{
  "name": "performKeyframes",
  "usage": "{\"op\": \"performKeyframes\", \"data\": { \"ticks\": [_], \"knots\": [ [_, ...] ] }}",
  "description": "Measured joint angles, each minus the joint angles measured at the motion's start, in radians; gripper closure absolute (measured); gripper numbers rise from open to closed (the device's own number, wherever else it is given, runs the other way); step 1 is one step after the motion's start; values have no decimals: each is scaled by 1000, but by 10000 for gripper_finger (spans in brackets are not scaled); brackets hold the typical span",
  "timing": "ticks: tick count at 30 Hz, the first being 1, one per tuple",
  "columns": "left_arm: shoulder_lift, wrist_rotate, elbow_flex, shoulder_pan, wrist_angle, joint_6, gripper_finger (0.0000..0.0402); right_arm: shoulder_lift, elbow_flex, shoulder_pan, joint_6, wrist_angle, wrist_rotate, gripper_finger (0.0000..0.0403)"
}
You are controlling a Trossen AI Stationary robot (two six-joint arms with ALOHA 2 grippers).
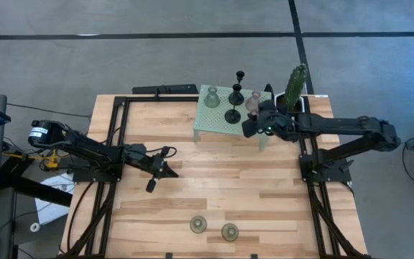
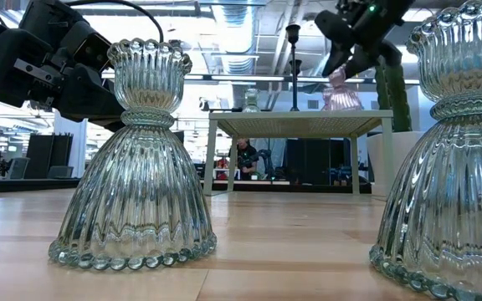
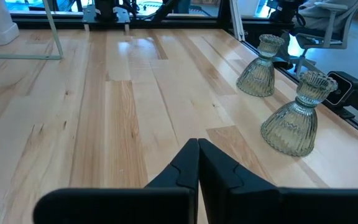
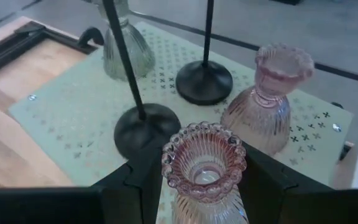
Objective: Pick & Place candle stick holders
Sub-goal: Put the pink glass candle holder on the shelf, then put the right green glass candle holder on the shelf
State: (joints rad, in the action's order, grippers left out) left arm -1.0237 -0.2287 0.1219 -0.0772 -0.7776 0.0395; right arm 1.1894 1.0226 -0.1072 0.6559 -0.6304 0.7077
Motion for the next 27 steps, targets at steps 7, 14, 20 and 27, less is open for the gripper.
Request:
{"op": "performKeyframes", "data": {
  "ticks": [7,14,20,27],
  "knots": [
    [0,0,0,0,0,0,396,37,3,-28,-6,14,9,244],
    [0,0,0,0,0,0,395,31,-3,-28,-12,-25,-17,180],
    [0,0,0,0,0,0,396,-7,-1,-27,-12,-56,-36,161],
    [0,0,0,0,0,0,396,-98,-1,-24,-59,-80,-145,167]
  ]
}}
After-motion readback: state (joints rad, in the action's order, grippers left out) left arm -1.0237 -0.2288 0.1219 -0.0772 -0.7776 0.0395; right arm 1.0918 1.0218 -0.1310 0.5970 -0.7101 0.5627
